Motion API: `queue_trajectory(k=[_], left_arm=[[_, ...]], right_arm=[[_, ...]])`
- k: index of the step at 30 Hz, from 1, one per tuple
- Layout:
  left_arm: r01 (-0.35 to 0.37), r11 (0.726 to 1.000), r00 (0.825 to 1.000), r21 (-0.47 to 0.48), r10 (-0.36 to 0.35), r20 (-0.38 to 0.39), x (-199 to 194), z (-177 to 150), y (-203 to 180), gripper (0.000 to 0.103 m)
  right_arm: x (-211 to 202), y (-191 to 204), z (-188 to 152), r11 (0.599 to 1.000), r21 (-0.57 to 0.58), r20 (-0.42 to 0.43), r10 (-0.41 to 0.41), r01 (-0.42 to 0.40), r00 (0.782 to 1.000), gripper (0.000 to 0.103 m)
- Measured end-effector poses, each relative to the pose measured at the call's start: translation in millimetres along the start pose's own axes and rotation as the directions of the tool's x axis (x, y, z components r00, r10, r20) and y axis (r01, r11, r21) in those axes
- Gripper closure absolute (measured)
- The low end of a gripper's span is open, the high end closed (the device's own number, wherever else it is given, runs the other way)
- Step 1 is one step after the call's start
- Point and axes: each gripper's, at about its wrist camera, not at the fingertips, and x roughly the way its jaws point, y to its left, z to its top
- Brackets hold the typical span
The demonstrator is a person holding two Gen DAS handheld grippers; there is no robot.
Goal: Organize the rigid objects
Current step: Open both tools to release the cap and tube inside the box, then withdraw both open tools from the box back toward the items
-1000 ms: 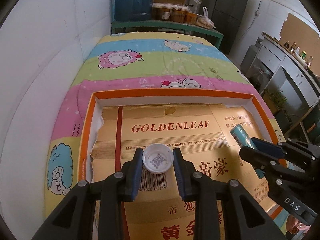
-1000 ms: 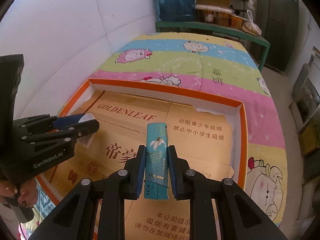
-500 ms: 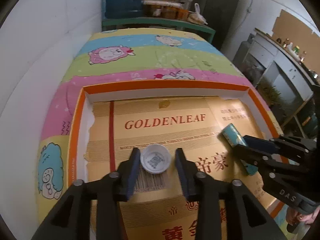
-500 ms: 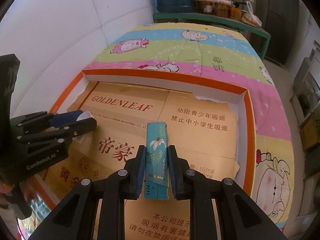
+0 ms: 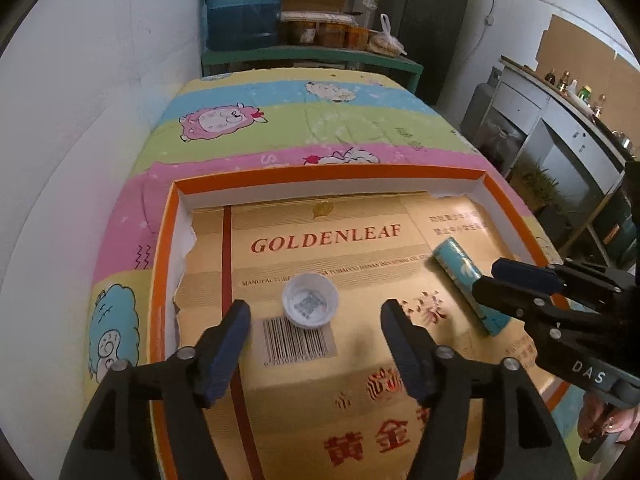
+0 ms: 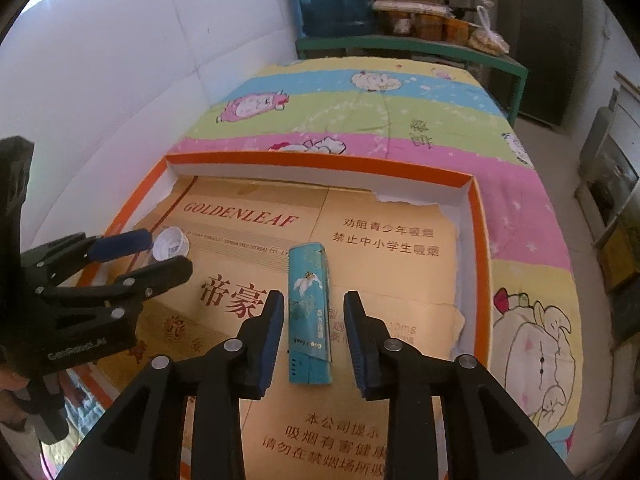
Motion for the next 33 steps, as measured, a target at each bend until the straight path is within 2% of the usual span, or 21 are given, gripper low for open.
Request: queue_trajectory(k=[9,15,19,23,33], left_arm=[[0.016,1.0,0.999,0.021,-0.017,0.027,-25.3,-16.5,-8.6,0.035],[0.017,1.0,0.995,0.015,-0.018,0.096,-54.0,-30.4,-16.7,0.035],[0.001,1.0,0.991,-0.019,0.002,0.135,-75.6,-41.1,-16.4,0.035],[-0.068,0.998,0.981,-0.006,0.068,0.183,-98.1,-53.2,-22.7,0.035],[-0.083,0.996,0.967,-0.033,0.089,0.237,-143.4,-89.3,-31.3,0.039]], right_arm=[[-27.0,13.6,-11.5,1.0,-0.003,0.055,-0.025,0.025,0.998,0.072],[-47.0,24.1,-20.8,1.0,0.0,0.079,-0.006,0.006,0.997,0.072],[-61.5,33.6,-29.5,1.0,-0.009,0.099,-0.021,0.022,0.995,0.072],[-75.9,41.3,-41.6,0.999,-0.013,0.117,-0.04,0.042,0.992,0.072],[-114.2,65.9,-77.1,0.997,0.001,0.17,-0.081,0.082,0.982,0.071]])
